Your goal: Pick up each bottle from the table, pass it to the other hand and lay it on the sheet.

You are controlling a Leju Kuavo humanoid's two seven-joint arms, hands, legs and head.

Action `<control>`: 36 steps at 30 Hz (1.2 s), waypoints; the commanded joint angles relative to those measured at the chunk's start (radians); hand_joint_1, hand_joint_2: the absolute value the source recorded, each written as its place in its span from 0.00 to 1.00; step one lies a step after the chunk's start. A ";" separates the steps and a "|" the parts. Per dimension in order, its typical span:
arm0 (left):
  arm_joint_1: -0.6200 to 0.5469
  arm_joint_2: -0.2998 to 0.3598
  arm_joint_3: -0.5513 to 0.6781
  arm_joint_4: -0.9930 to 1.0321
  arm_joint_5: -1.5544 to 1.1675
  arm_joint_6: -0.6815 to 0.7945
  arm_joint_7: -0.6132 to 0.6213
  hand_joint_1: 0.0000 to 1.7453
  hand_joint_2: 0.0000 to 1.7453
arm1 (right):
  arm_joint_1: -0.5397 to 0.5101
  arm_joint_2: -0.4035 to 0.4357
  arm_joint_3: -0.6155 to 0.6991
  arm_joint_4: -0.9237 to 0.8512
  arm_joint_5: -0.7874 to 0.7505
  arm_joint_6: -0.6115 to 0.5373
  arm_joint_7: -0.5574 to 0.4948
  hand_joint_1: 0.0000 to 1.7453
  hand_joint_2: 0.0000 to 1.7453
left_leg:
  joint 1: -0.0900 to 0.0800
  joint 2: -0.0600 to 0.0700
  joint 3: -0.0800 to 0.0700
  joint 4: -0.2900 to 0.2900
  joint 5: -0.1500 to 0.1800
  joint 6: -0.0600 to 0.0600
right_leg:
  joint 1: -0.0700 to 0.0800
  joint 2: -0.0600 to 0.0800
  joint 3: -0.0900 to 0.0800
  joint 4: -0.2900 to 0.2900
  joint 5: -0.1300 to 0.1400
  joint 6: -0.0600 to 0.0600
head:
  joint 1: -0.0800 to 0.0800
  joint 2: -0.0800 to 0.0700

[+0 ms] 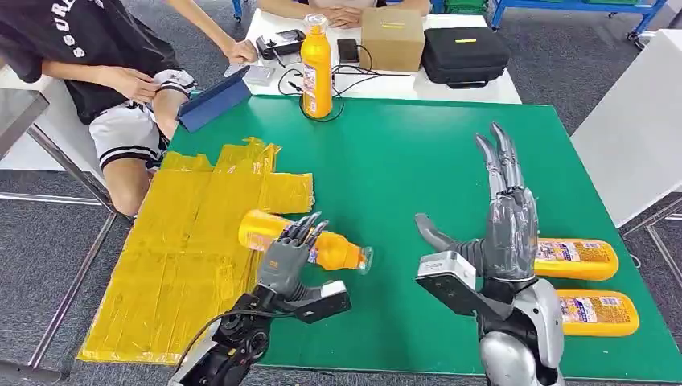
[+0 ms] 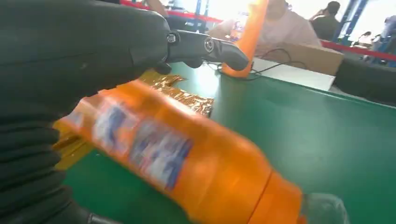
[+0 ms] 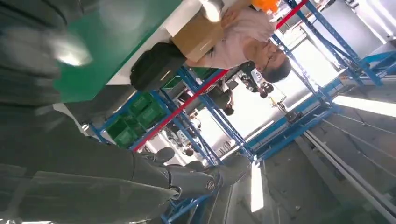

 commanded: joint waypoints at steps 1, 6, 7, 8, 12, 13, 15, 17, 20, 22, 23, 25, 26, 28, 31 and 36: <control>-0.033 -0.003 0.030 0.061 0.006 -0.001 0.003 0.00 1.00 | -0.032 0.003 0.017 0.068 -0.007 0.004 0.004 0.00 1.00 | 0.001 0.003 0.004 -0.001 -0.001 -0.002 | 0.001 0.002 0.004 -0.002 0.000 -0.001 | 0.000 0.000; -0.019 -0.007 0.068 0.041 0.074 -0.017 -0.026 0.00 1.00 | -0.029 -0.016 0.023 0.071 -0.008 0.002 0.007 0.00 1.00 | 0.001 0.003 0.004 -0.001 -0.002 -0.002 | 0.001 0.002 0.004 -0.002 -0.001 -0.001 | 0.000 0.000; -0.014 -0.009 0.082 0.034 0.102 -0.026 -0.044 0.00 1.00 | -0.024 -0.022 0.021 0.072 -0.009 -0.001 0.006 0.00 1.00 | 0.001 0.004 0.007 -0.002 -0.002 -0.003 | 0.001 0.002 0.007 -0.003 -0.001 -0.001 | 0.000 0.000; -0.011 -0.009 0.084 0.031 0.108 -0.024 -0.047 0.00 1.00 | -0.021 -0.025 0.020 0.072 -0.008 0.000 0.007 0.00 1.00 | 0.001 0.003 0.005 -0.002 -0.002 -0.002 | 0.001 0.001 0.006 -0.003 -0.001 -0.001 | 0.000 0.000; 0.024 -0.014 0.113 -0.016 0.183 -0.041 -0.075 0.00 1.00 | -0.009 -0.070 0.003 0.057 0.095 0.069 0.067 0.00 1.00 | 0.001 0.003 0.008 -0.003 -0.003 -0.003 | 0.001 0.001 0.008 -0.004 -0.002 -0.001 | 0.000 0.000; 0.034 -0.013 0.121 -0.036 0.204 -0.048 -0.080 0.00 1.00 | -0.005 -0.089 -0.004 0.055 0.115 0.106 0.085 0.00 1.00 | 0.001 0.001 0.004 -0.001 -0.002 -0.002 | 0.001 0.000 0.004 -0.002 -0.001 -0.001 | 0.000 0.000; 0.050 -0.010 0.147 -0.076 0.250 -0.049 -0.087 0.00 1.00 | 0.013 -0.165 -0.008 0.079 0.155 0.206 0.099 0.00 1.00 | 0.001 0.001 0.004 -0.001 -0.002 -0.002 | 0.001 0.000 0.004 -0.002 -0.001 0.000 | 0.000 0.000; 0.074 -0.013 0.200 -0.135 0.329 -0.060 -0.101 0.00 1.00 | 0.022 -0.192 -0.048 0.121 0.154 0.216 0.088 0.00 1.00 | 0.001 0.000 0.004 -0.001 -0.002 -0.002 | 0.001 -0.001 0.005 -0.003 -0.001 0.000 | 0.000 0.000; 0.125 -0.005 0.251 -0.271 0.419 -0.093 -0.128 0.00 1.00 | -0.011 -0.217 -0.106 0.211 0.120 0.255 0.049 0.00 1.00 | 0.001 0.000 0.007 -0.002 -0.002 -0.002 | 0.001 -0.001 0.008 -0.005 -0.001 -0.001 | 0.000 0.000; 0.179 -0.023 0.338 -0.467 0.595 -0.099 -0.174 0.00 1.00 | -0.049 -0.258 -0.151 0.307 0.073 0.328 0.042 0.00 1.00 | 0.001 0.003 0.006 -0.002 -0.003 -0.002 | 0.001 0.002 0.006 -0.004 -0.001 -0.001 | 0.000 0.000; 0.202 -0.021 0.361 -0.552 0.674 -0.137 -0.179 0.00 1.00 | -0.061 -0.262 -0.172 0.345 0.075 0.327 0.037 0.00 1.00 | 0.001 0.003 0.002 0.000 -0.002 -0.001 | 0.001 0.002 0.003 -0.002 0.000 0.000 | 0.000 0.000; 0.243 -0.010 0.397 -0.691 0.794 -0.189 -0.167 0.00 1.00 | -0.066 -0.263 -0.214 0.394 0.075 0.331 0.030 0.00 1.00 | 0.001 0.003 0.002 0.000 -0.002 -0.001 | 0.001 0.001 0.003 -0.002 0.000 -0.001 | 0.000 0.000; 0.255 -0.001 0.408 -0.724 0.840 -0.219 -0.164 0.00 1.00 | -0.060 -0.264 -0.227 0.402 0.077 0.329 0.031 0.00 1.00 | 0.001 0.004 0.005 -0.001 -0.003 -0.002 | 0.002 0.002 0.006 -0.003 -0.001 -0.001 | 0.000 0.000; 0.271 0.022 0.432 -0.745 0.862 -0.229 -0.139 0.00 1.00 | -0.042 -0.273 -0.245 0.409 0.105 0.327 0.058 0.00 1.00 | 0.001 0.002 0.003 -0.001 -0.002 -0.002 | 0.001 0.001 0.003 -0.002 -0.001 -0.001 | 0.000 0.000; 0.277 0.021 0.474 -0.742 0.890 -0.223 -0.137 0.00 1.00 | -0.042 -0.266 -0.269 0.414 0.125 0.318 0.073 0.00 1.00 | 0.001 0.004 0.006 -0.002 -0.003 -0.003 | 0.002 0.003 0.006 -0.004 -0.001 -0.001 | 0.000 0.000; 0.262 0.013 0.504 -0.697 0.919 -0.226 -0.136 0.00 1.00 | -0.078 -0.271 -0.278 0.448 0.159 0.331 0.098 0.00 1.00 | 0.001 0.004 0.006 -0.002 -0.003 -0.002 | 0.001 0.003 0.005 -0.003 -0.001 -0.001 | 0.000 0.000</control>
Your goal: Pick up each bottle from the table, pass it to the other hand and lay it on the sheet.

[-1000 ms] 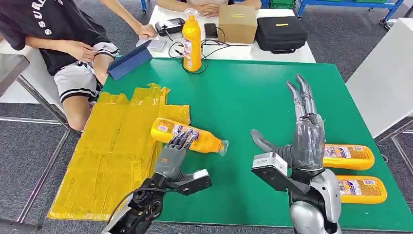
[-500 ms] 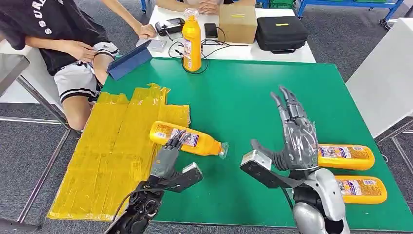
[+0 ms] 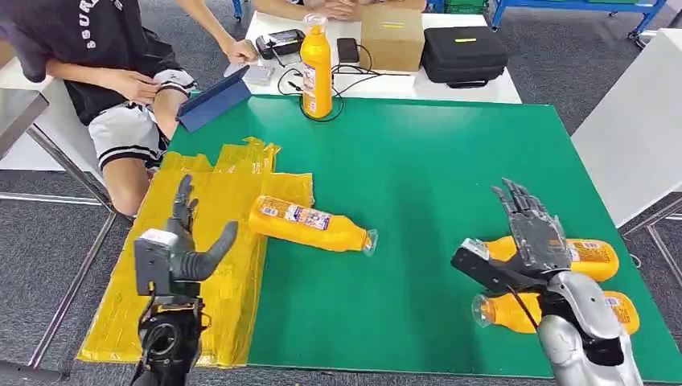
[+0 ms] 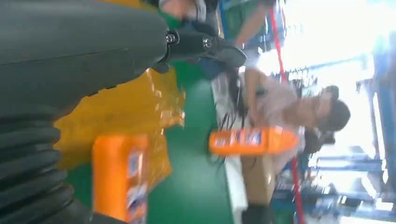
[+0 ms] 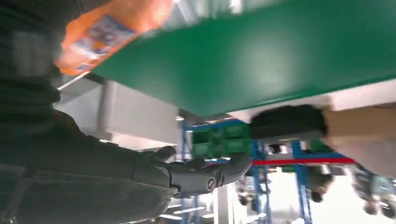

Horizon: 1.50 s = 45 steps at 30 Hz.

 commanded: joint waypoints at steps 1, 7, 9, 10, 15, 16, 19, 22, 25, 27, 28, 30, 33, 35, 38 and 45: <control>0.000 0.016 0.109 -0.033 0.042 -0.010 0.009 0.00 1.00 | -0.078 -0.001 -0.058 0.159 0.044 0.020 0.033 0.00 1.00 | 0.001 0.004 0.004 -0.001 -0.002 -0.002 | 0.001 0.003 0.004 -0.002 0.000 -0.001 | 0.000 0.000; -0.026 0.016 0.120 0.045 0.056 0.004 -0.002 0.00 1.00 | -0.040 -0.034 -0.095 0.165 0.047 0.047 0.030 0.00 1.00 | 0.000 0.001 0.006 -0.002 -0.001 -0.002 | 0.000 0.000 0.006 -0.003 -0.001 -0.001 | 0.000 0.000; -0.030 0.018 0.118 0.060 0.059 0.002 -0.006 0.00 1.00 | -0.014 -0.032 -0.106 0.150 0.057 0.054 0.030 0.00 1.00 | 0.000 0.000 0.006 -0.003 -0.001 -0.002 | 0.000 -0.001 0.007 -0.003 -0.001 -0.001 | 0.000 0.000; -0.032 0.018 0.118 0.066 0.066 0.000 -0.008 0.00 1.00 | -0.006 -0.028 -0.118 0.141 0.066 0.060 0.037 0.00 1.00 | 0.000 0.000 0.009 -0.004 -0.002 -0.003 | 0.000 -0.001 0.010 -0.005 -0.002 -0.001 | 0.000 0.000; -0.032 0.019 0.116 0.064 0.071 -0.001 -0.010 0.00 1.00 | 0.002 -0.033 -0.131 0.146 0.072 0.069 0.038 0.00 1.00 | 0.000 0.001 0.008 -0.003 -0.002 -0.003 | 0.000 -0.001 0.008 -0.004 -0.002 -0.002 | 0.000 0.000; -0.032 0.019 0.116 0.064 0.071 -0.001 -0.010 0.00 1.00 | 0.002 -0.033 -0.131 0.146 0.072 0.069 0.038 0.00 1.00 | 0.000 0.001 0.006 -0.002 -0.002 -0.003 | 0.000 0.000 0.006 -0.003 -0.001 -0.001 | 0.000 0.000; -0.030 0.020 0.115 0.060 0.074 -0.001 -0.006 0.00 1.00 | 0.006 -0.033 -0.135 0.147 0.077 0.081 0.036 0.00 1.00 | 0.000 0.001 0.004 -0.002 -0.001 -0.002 | 0.000 0.000 0.004 -0.002 -0.001 -0.001 | 0.000 0.000; -0.027 0.023 0.116 0.055 0.076 0.002 -0.003 0.00 1.00 | 0.028 -0.033 -0.142 0.137 0.086 0.101 0.031 0.00 1.00 | 0.001 0.002 0.008 -0.003 -0.002 -0.003 | 0.001 0.000 0.008 -0.004 -0.001 -0.001 | 0.000 0.000; -0.027 0.024 0.116 0.055 0.075 0.002 -0.002 0.00 1.00 | 0.030 -0.033 -0.144 0.136 0.089 0.106 0.031 0.00 1.00 | 0.001 0.001 0.006 -0.002 -0.002 -0.002 | 0.001 0.000 0.006 -0.003 -0.001 -0.001 | 0.000 0.000; -0.029 0.025 0.116 0.055 0.075 0.002 -0.002 0.00 1.00 | 0.026 -0.035 -0.145 0.140 0.090 0.109 0.031 0.00 1.00 | 0.001 0.003 0.008 -0.003 -0.003 -0.003 | 0.000 0.001 0.008 -0.004 -0.002 -0.001 | 0.000 0.000; -0.030 0.026 0.115 0.057 0.075 0.001 -0.001 0.00 1.00 | 0.022 -0.037 -0.145 0.146 0.092 0.113 0.033 0.00 1.00 | 0.000 0.002 0.005 -0.002 -0.002 -0.002 | 0.000 0.001 0.004 -0.003 -0.001 -0.001 | 0.000 0.000; -0.039 0.027 0.110 0.068 0.075 -0.001 0.002 0.00 1.00 | 0.009 -0.047 -0.147 0.171 0.098 0.120 0.039 0.00 1.00 | 0.000 0.003 0.006 -0.002 -0.002 -0.002 | 0.000 0.001 0.005 -0.003 -0.001 -0.001 | 0.000 0.000; -0.050 0.027 0.104 0.085 0.074 -0.003 0.005 0.00 1.00 | -0.006 -0.056 -0.153 0.201 0.100 0.119 0.040 0.00 1.00 | 0.000 0.001 0.003 -0.001 -0.001 -0.001 | 0.000 0.000 0.003 -0.002 -0.001 -0.001 | 0.000 0.000; -0.053 0.027 0.101 0.090 0.075 -0.002 0.007 0.00 1.00 | -0.013 -0.059 -0.156 0.218 0.112 0.115 0.050 0.00 1.00 | 0.000 0.001 0.004 -0.001 -0.001 -0.002 | 0.000 0.001 0.004 -0.002 0.000 -0.001 | 0.000 0.000; -0.048 0.026 0.098 0.087 0.076 0.001 0.009 0.00 1.00 | -0.020 -0.059 -0.161 0.234 0.123 0.105 0.053 0.00 1.00 | 0.000 0.003 0.007 -0.003 -0.002 -0.003 | 0.000 0.001 0.007 -0.004 -0.001 -0.001 | 0.000 0.000; -0.036 0.023 0.099 0.079 0.074 0.009 0.012 0.00 1.00 | -0.055 -0.050 -0.163 0.256 0.140 0.070 0.064 0.00 1.00 | 0.001 0.005 0.007 -0.002 -0.003 -0.003 | 0.000 0.003 0.007 -0.004 -0.001 -0.001 | 0.000 0.000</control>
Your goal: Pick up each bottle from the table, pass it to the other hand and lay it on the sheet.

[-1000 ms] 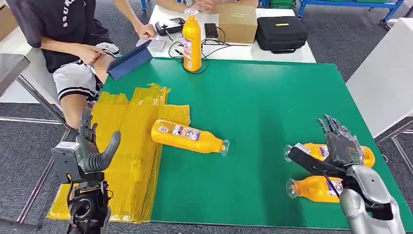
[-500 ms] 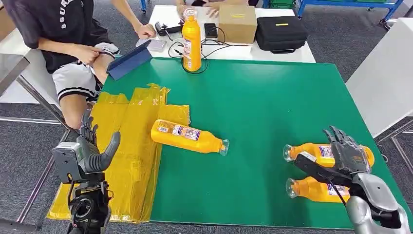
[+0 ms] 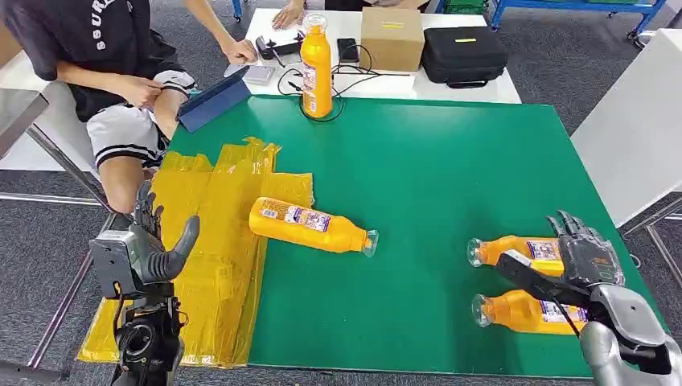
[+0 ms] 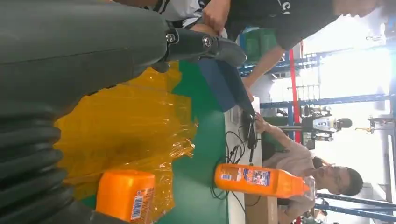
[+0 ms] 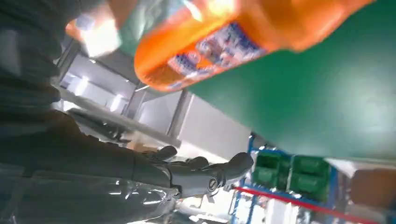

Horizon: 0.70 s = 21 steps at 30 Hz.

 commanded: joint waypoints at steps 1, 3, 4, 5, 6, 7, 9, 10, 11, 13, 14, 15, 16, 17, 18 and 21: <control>-0.027 0.017 -0.006 0.054 0.003 0.004 0.008 0.00 1.00 | -0.075 0.031 -0.017 0.099 0.007 -0.014 0.005 0.00 1.00 | 0.001 0.003 0.006 -0.002 -0.002 -0.002 | 0.001 0.001 0.006 -0.003 -0.001 -0.001 | 0.000 0.000; -0.029 0.017 -0.006 0.054 0.003 0.004 0.008 0.00 1.00 | -0.076 0.031 -0.017 0.106 0.007 -0.014 0.006 0.00 1.00 | 0.001 0.003 0.007 -0.002 -0.002 -0.003 | 0.001 0.001 0.006 -0.003 -0.001 -0.001 | 0.000 0.000; -0.029 0.017 -0.006 0.054 0.003 0.004 0.008 0.00 1.00 | -0.076 0.031 -0.017 0.106 0.007 -0.014 0.006 0.00 1.00 | 0.001 0.002 0.005 -0.002 -0.001 -0.002 | 0.001 0.001 0.004 -0.002 0.000 -0.001 | 0.000 0.000; -0.029 0.017 -0.006 0.054 0.003 0.004 0.008 0.00 1.00 | -0.076 0.031 -0.017 0.106 0.007 -0.014 0.006 0.00 1.00 | 0.001 0.004 0.008 -0.003 -0.002 -0.003 | 0.001 0.002 0.008 -0.004 -0.001 -0.001 | 0.000 0.000; -0.029 0.017 -0.006 0.054 0.003 0.004 0.008 0.00 1.00 | -0.076 0.031 -0.017 0.106 0.007 -0.014 0.006 0.00 1.00 | 0.001 0.003 0.006 -0.002 -0.002 -0.002 | 0.001 0.002 0.006 -0.003 -0.001 -0.001 | 0.000 0.000; -0.029 0.017 -0.006 0.054 0.003 0.004 0.008 0.00 1.00 | -0.076 0.031 -0.017 0.106 0.007 -0.014 0.006 0.00 1.00 | 0.001 0.002 0.004 -0.002 -0.001 -0.002 | 0.001 0.001 0.004 -0.002 0.000 -0.001 | 0.000 0.000; -0.029 0.017 -0.006 0.054 0.003 0.004 0.008 0.00 1.00 | -0.076 0.031 -0.017 0.106 0.007 -0.014 0.006 0.00 1.00 | 0.001 0.003 0.005 -0.002 -0.002 -0.002 | 0.001 0.002 0.005 -0.003 -0.001 -0.001 | 0.000 0.000; -0.029 0.017 -0.006 0.054 0.003 0.004 0.008 0.00 1.00 | -0.076 0.031 -0.017 0.106 0.007 -0.014 0.006 0.00 1.00 | 0.001 0.002 0.004 -0.002 -0.001 -0.002 | 0.001 0.001 0.004 -0.002 0.000 -0.001 | 0.000 0.000; -0.029 0.017 -0.006 0.054 0.003 0.004 0.008 0.00 1.00 | -0.076 0.031 -0.017 0.106 0.007 -0.014 0.006 0.00 1.00 | 0.001 0.003 0.006 -0.002 -0.002 -0.003 | 0.001 0.002 0.006 -0.003 -0.001 -0.001 | 0.000 0.000; -0.029 0.017 -0.006 0.055 0.003 0.004 0.009 0.00 1.00 | -0.077 0.031 -0.016 0.109 0.008 -0.015 0.007 0.00 1.00 | 0.001 0.003 0.007 -0.002 -0.002 -0.003 | 0.001 0.002 0.007 -0.003 -0.001 -0.001 | 0.000 0.000; -0.031 0.017 -0.005 0.059 0.003 0.005 0.011 0.00 1.00 | -0.086 0.030 -0.014 0.120 0.015 -0.022 0.015 0.00 1.00 | 0.001 0.003 0.005 -0.002 -0.002 -0.002 | 0.001 0.002 0.005 -0.003 -0.001 -0.001 | 0.000 0.000; -0.038 0.018 -0.004 0.069 0.003 0.005 0.012 0.00 1.00 | -0.101 0.021 -0.009 0.141 0.020 -0.024 0.024 0.00 1.00 | 0.001 0.004 0.008 -0.003 -0.003 -0.003 | 0.001 0.002 0.008 -0.004 -0.001 -0.001 | 0.000 0.000; -0.042 0.018 -0.003 0.075 0.003 0.005 0.012 0.00 1.00 | -0.117 0.009 -0.004 0.161 0.021 -0.022 0.025 0.00 1.00 | 0.001 0.003 0.006 -0.002 -0.002 -0.002 | 0.001 0.002 0.005 -0.003 -0.001 -0.001 | 0.000 0.000; -0.054 0.021 -0.001 0.094 0.006 0.006 0.013 0.00 1.00 | -0.142 -0.011 0.006 0.210 0.021 -0.027 0.029 0.00 1.00 | 0.001 0.004 0.009 -0.003 -0.003 -0.004 | 0.001 0.003 0.009 -0.004 -0.001 -0.002 | 0.000 0.000; -0.056 0.022 -0.001 0.097 0.006 0.005 0.013 0.00 1.00 | -0.144 -0.021 0.001 0.215 0.020 -0.028 0.028 0.00 1.00 | 0.001 0.003 0.006 -0.002 -0.002 -0.002 | 0.001 0.002 0.005 -0.002 0.000 -0.001 | 0.000 0.000; -0.063 0.025 0.001 0.119 0.011 0.009 0.007 0.00 1.00 | -0.152 -0.033 0.000 0.255 0.008 -0.037 0.020 0.00 1.00 | 0.001 0.001 0.004 -0.001 -0.001 -0.001 | 0.001 0.001 0.004 -0.002 0.000 -0.001 | 0.000 0.000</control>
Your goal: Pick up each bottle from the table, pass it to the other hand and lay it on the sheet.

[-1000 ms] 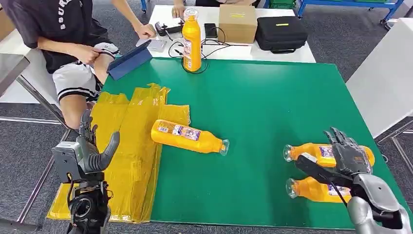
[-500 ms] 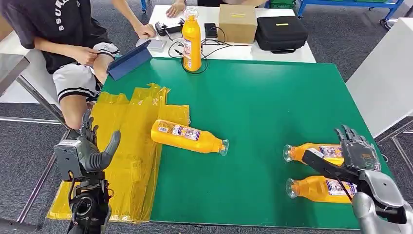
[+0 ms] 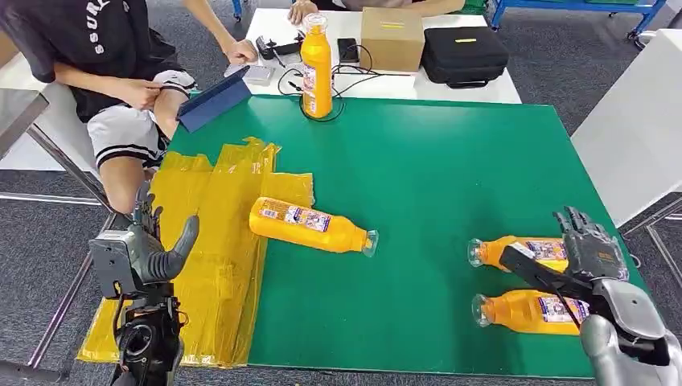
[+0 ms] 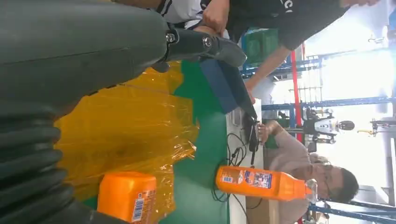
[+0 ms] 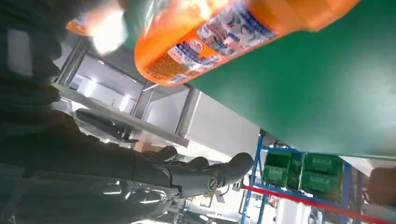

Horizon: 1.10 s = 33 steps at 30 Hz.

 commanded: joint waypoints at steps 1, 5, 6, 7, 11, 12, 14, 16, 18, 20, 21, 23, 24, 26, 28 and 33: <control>-0.061 0.025 0.000 0.113 0.011 0.002 0.002 0.00 1.00 | -0.103 -0.025 0.004 0.193 -0.011 -0.019 0.000 0.00 1.00 | 0.001 0.002 0.007 -0.003 -0.001 -0.002 | 0.001 0.001 0.007 -0.004 -0.001 -0.001 | 0.000 0.000; -0.057 0.025 -0.008 0.112 0.012 -0.003 0.001 0.00 1.00 | -0.097 -0.027 -0.001 0.221 -0.021 -0.020 -0.001 0.00 1.00 | 0.001 0.003 0.009 -0.004 -0.002 -0.003 | 0.001 0.001 0.009 -0.004 -0.001 -0.001 | 0.000 0.000; -0.060 0.027 -0.011 0.113 0.012 -0.005 0.001 0.00 1.00 | -0.102 -0.030 -0.002 0.234 -0.029 -0.015 -0.004 0.00 1.00 | 0.001 0.002 0.006 -0.002 -0.002 -0.002 | 0.001 0.001 0.006 -0.003 -0.001 -0.001 | 0.000 0.000; -0.063 0.028 -0.012 0.114 0.012 -0.006 0.001 0.00 1.00 | -0.106 -0.032 -0.002 0.242 -0.032 -0.012 -0.006 0.00 1.00 | 0.001 0.003 0.009 -0.003 -0.002 -0.003 | 0.001 0.001 0.009 -0.004 -0.001 -0.001 | 0.000 0.000; -0.063 0.029 -0.015 0.111 0.011 -0.003 0.003 0.00 1.00 | -0.116 -0.036 -0.002 0.273 -0.036 -0.012 -0.006 0.00 1.00 | 0.001 0.002 0.004 -0.002 -0.001 -0.002 | 0.001 0.001 0.005 -0.003 0.000 -0.001 | 0.000 0.000; -0.059 0.030 -0.016 0.109 0.011 -0.003 0.004 0.00 1.00 | -0.120 -0.037 -0.001 0.281 -0.036 -0.013 -0.006 0.00 1.00 | 0.001 0.003 0.007 -0.002 -0.002 -0.003 | 0.001 0.001 0.007 -0.003 -0.001 -0.001 | 0.000 0.000; -0.052 0.031 -0.017 0.107 0.012 0.005 0.006 0.00 1.00 | -0.130 -0.038 0.010 0.293 -0.024 -0.036 0.002 0.00 1.00 | 0.001 0.004 0.009 -0.003 -0.003 -0.003 | 0.001 0.002 0.009 -0.004 -0.001 -0.001 | 0.000 0.000; -0.047 0.032 -0.014 0.104 0.015 0.012 0.006 0.00 1.00 | -0.136 -0.029 0.023 0.284 -0.019 -0.048 -0.007 0.00 1.00 | 0.001 0.003 0.005 -0.002 -0.002 -0.002 | 0.001 0.002 0.005 -0.003 0.000 -0.001 | 0.000 0.000; -0.042 0.035 -0.013 0.096 0.020 0.016 0.007 0.00 1.00 | -0.124 -0.020 0.045 0.234 -0.019 -0.053 -0.014 0.00 1.00 | 0.001 0.003 0.004 -0.002 -0.001 -0.002 | 0.001 0.002 0.004 -0.002 0.000 -0.001 | 0.000 0.000; -0.040 0.035 -0.007 0.091 0.022 0.017 0.008 0.00 1.00 | -0.081 -0.015 0.056 0.129 -0.095 -0.031 -0.084 0.00 1.00 | 0.001 0.005 0.006 -0.002 -0.002 -0.003 | 0.001 0.004 0.005 -0.003 0.000 -0.001 | 0.000 0.000; -0.039 0.035 -0.001 0.089 0.024 0.020 0.009 0.00 1.00 | -0.045 -0.014 0.059 0.063 -0.128 -0.017 -0.111 0.00 1.00 | 0.001 0.004 0.004 -0.002 -0.002 -0.002 | 0.001 0.003 0.004 -0.002 0.000 -0.001 | 0.000 0.000; -0.039 0.036 0.006 0.091 0.023 0.020 0.009 0.00 1.00 | 0.040 -0.004 0.056 -0.090 -0.153 0.003 -0.118 0.00 1.00 | 0.001 0.003 0.005 -0.002 -0.002 -0.003 | 0.001 0.001 0.005 -0.002 -0.001 -0.001 | 0.001 0.000; -0.038 0.036 0.010 0.092 0.023 0.019 0.009 0.00 1.00 | 0.073 0.010 0.051 -0.153 -0.170 -0.001 -0.133 0.00 1.00 | 0.000 0.001 0.003 -0.002 -0.001 -0.002 | 0.000 0.001 0.003 -0.001 -0.001 -0.001 | 0.000 0.000; -0.031 0.033 0.021 0.084 0.021 0.016 0.008 0.00 1.00 | 0.110 0.042 0.030 -0.254 -0.172 -0.039 -0.124 0.00 1.00 | 0.001 0.001 0.005 -0.002 -0.002 -0.003 | 0.001 0.000 0.005 -0.002 -0.002 -0.002 | 0.000 0.000; -0.010 0.025 0.030 0.060 0.014 0.019 0.008 0.00 1.00 | 0.112 0.067 0.015 -0.322 -0.134 -0.076 -0.071 0.00 1.00 | 0.001 0.003 0.007 -0.002 -0.004 -0.004 | 0.001 0.002 0.007 -0.002 -0.002 -0.002 | 0.000 0.000; 0.000 0.021 0.039 0.060 0.008 0.015 0.009 0.00 1.00 | 0.178 0.082 -0.020 -0.456 -0.141 -0.037 -0.047 0.00 1.00 | 0.001 0.002 0.002 -0.001 -0.002 -0.002 | 0.001 0.000 0.002 -0.001 -0.001 -0.001 | 0.000 0.000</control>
